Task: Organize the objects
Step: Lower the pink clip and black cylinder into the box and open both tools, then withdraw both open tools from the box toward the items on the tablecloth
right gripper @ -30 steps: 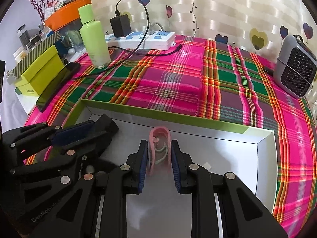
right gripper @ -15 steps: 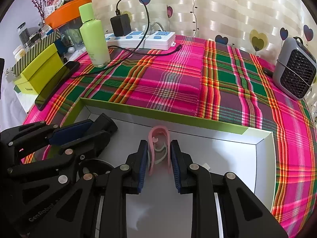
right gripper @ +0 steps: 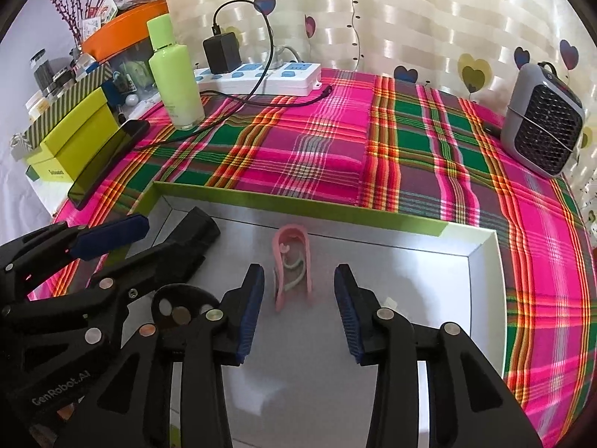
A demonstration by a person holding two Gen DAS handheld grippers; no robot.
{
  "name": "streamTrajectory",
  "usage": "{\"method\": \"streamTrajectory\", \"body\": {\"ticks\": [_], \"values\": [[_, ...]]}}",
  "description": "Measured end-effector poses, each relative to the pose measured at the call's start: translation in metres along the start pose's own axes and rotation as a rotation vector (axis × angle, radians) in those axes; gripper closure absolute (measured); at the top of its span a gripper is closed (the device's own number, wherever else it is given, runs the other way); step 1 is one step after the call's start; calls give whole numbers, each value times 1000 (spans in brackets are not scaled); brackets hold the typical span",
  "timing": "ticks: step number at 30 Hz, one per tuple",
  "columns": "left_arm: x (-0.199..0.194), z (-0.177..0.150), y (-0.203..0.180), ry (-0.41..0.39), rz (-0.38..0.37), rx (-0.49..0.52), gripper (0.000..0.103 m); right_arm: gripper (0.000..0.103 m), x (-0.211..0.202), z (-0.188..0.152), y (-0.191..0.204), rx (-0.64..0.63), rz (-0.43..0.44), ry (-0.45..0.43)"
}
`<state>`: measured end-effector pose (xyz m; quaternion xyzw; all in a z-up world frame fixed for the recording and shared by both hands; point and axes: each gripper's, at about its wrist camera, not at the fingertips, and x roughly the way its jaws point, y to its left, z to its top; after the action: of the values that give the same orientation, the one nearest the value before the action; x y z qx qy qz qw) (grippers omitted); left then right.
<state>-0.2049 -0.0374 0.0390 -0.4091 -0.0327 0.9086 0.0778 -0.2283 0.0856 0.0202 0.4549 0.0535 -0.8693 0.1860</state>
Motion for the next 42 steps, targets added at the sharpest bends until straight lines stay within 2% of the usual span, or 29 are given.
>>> {"method": "streamTrajectory", "body": {"ticks": [8, 18, 25, 42], "values": [[-23, -8, -8, -42, 40, 5, 60, 62, -21, -6, 4, 8, 9, -42], [-46, -23, -13, -54, 48, -13, 60, 62, -44, -22, 9, 26, -16, -71], [-65, -39, -20, -86, 96, 8, 60, 62, -60, -40, 5, 67, -13, -84], [-89, -67, -14, -83, 81, -39, 60, 62, -94, -72, 15, 67, -5, -134]]}}
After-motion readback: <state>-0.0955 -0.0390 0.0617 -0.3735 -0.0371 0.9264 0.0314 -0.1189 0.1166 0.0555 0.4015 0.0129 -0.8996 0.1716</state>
